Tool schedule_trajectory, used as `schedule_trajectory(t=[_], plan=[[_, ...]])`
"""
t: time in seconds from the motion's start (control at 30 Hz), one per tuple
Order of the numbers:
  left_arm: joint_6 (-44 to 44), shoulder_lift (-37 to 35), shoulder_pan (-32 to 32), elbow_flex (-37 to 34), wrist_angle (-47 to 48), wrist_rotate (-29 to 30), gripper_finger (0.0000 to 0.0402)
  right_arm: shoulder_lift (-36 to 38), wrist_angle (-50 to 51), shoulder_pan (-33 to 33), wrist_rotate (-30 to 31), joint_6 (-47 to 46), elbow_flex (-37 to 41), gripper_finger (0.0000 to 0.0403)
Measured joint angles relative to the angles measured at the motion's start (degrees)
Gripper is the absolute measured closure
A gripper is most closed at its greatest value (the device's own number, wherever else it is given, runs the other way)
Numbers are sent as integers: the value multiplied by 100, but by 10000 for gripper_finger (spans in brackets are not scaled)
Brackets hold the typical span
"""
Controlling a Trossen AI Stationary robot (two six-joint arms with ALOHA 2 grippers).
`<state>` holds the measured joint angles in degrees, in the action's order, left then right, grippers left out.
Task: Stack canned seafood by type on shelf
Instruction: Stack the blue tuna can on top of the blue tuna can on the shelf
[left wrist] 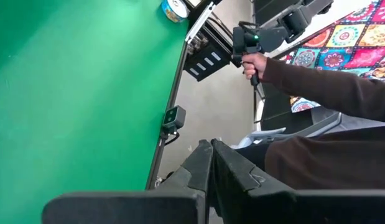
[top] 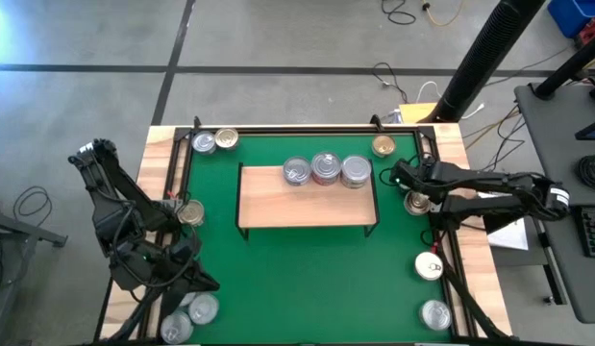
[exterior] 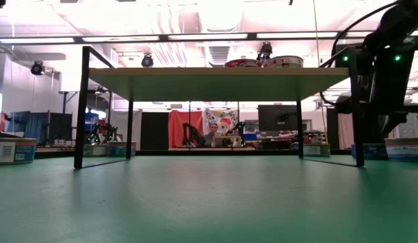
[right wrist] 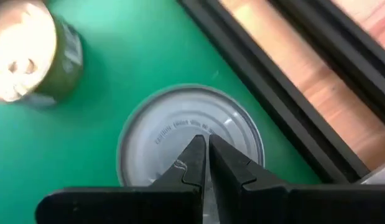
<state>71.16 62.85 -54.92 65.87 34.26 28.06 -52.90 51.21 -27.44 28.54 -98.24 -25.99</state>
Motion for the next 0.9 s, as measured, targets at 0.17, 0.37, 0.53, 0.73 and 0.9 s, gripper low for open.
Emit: schedule_trajectory(t=[0.17, 0.37, 0.53, 0.73, 0.9], plan=[[2, 0, 0, 0, 101, -3, 401, -265, -232, -72, -464, 843, 135, 390], [-9, 0, -2, 0, 190, -7, 401, -307, -148, 248, -1357, 2004, 145, 390], [-116, -17, -2, 0, 198, -5, 401, -316, -107, 591, -2070, 2762, 132, 390], [-116, -22, -2, 0, 130, -6, 401, -316, -62, 1308, -2632, 3225, 130, 390], [-232, -115, -2, 0, 128, -5, 401, -316, -44, 1878, -3256, 2861, 123, 390]])
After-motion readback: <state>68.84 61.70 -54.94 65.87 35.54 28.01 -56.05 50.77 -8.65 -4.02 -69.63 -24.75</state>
